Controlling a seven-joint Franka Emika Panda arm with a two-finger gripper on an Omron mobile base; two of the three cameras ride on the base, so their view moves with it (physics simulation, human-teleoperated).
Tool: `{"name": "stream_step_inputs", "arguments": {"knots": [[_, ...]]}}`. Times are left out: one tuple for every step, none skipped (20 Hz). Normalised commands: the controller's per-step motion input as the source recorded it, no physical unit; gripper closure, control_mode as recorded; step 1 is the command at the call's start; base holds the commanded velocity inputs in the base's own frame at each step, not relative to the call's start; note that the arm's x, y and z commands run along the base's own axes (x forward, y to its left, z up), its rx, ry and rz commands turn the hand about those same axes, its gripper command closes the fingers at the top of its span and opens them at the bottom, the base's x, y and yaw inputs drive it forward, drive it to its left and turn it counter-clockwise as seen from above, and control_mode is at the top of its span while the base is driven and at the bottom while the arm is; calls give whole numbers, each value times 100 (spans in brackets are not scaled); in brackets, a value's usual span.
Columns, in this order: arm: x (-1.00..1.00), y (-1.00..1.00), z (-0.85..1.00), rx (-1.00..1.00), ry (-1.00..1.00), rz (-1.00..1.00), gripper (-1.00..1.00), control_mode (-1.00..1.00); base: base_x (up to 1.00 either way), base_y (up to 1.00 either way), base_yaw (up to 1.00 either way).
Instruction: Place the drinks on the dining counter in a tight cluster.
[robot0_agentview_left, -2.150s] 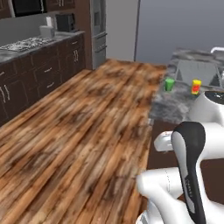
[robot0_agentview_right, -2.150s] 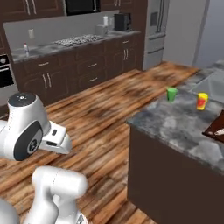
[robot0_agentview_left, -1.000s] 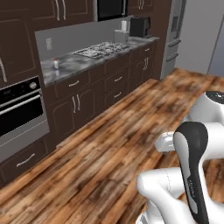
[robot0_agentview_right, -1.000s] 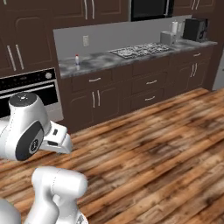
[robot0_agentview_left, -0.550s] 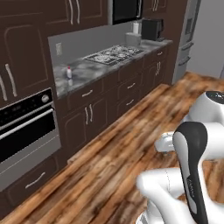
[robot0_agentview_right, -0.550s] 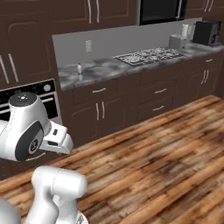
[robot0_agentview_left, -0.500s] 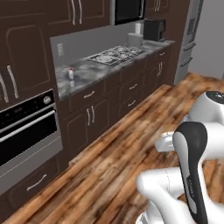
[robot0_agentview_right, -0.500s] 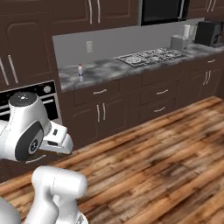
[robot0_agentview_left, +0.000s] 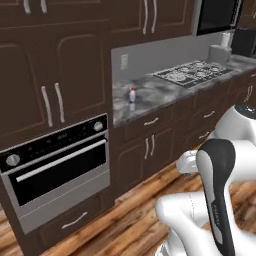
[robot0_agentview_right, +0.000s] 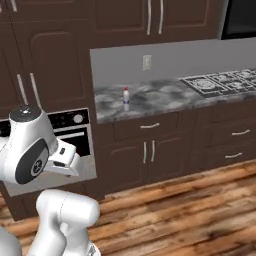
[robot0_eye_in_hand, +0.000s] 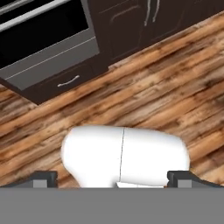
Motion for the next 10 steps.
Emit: {"name": "stream_step_inputs", "arguments": {"knots": [[0, 0, 0, 0, 0, 0, -100, 100, 100, 0, 53], [0, 0, 0, 0, 0, 0, -100, 100, 100, 0, 52], [0, 0, 0, 0, 0, 0, -100, 100, 100, -4, 52], [0, 0, 0, 0, 0, 0, -100, 100, 100, -4, 52], [0, 0, 0, 0, 0, 0, -100, 100, 100, -8, 53], [0, 0, 0, 0, 0, 0, -100, 100, 100, -24, 53], [0, 0, 0, 0, 0, 0, -100, 100, 100, -46, 49], [0, 0, 0, 0, 0, 0, -100, 100, 100, -76, 42], [0, 0, 0, 0, 0, 0, -100, 100, 100, -95, 36], [0, 0, 0, 0, 0, 0, -100, 100, 76, -100, 28]]}}
